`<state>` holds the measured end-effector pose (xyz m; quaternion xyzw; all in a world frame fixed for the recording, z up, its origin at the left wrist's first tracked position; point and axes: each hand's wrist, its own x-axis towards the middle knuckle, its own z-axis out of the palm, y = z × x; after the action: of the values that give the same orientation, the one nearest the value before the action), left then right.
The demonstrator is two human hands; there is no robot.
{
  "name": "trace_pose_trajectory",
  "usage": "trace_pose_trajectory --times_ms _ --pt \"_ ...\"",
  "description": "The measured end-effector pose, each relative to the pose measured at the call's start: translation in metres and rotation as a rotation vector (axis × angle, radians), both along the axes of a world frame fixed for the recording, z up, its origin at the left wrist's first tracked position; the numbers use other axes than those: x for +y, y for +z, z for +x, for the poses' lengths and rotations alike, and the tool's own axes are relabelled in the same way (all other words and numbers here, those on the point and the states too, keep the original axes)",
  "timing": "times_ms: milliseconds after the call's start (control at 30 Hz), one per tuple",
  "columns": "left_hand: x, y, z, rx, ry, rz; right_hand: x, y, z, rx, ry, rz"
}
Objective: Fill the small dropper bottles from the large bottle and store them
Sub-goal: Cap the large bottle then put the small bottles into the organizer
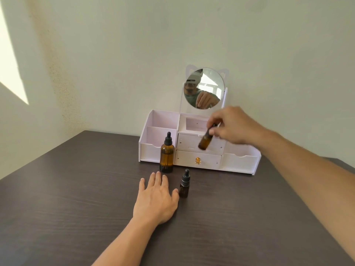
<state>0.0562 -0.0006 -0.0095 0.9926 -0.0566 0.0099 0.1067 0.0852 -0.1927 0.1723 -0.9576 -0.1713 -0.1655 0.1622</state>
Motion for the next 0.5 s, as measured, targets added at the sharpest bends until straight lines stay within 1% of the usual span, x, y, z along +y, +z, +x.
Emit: trace_pose_trajectory --times_ms 67,167,367,500 --pt "0.000 0.000 -0.001 0.000 -0.001 -0.001 0.004 0.015 0.016 -0.144 -0.036 0.067" --pt "0.000 0.000 -0.001 0.001 0.001 -0.004 0.014 0.017 0.044 -0.255 -0.090 0.017" --pt "0.000 0.000 -0.002 -0.007 -0.003 -0.017 0.025 -0.016 0.076 -0.187 -0.171 -0.185" --pt "0.001 -0.001 -0.001 -0.014 -0.002 -0.018 0.027 -0.030 0.083 -0.146 -0.169 -0.272"
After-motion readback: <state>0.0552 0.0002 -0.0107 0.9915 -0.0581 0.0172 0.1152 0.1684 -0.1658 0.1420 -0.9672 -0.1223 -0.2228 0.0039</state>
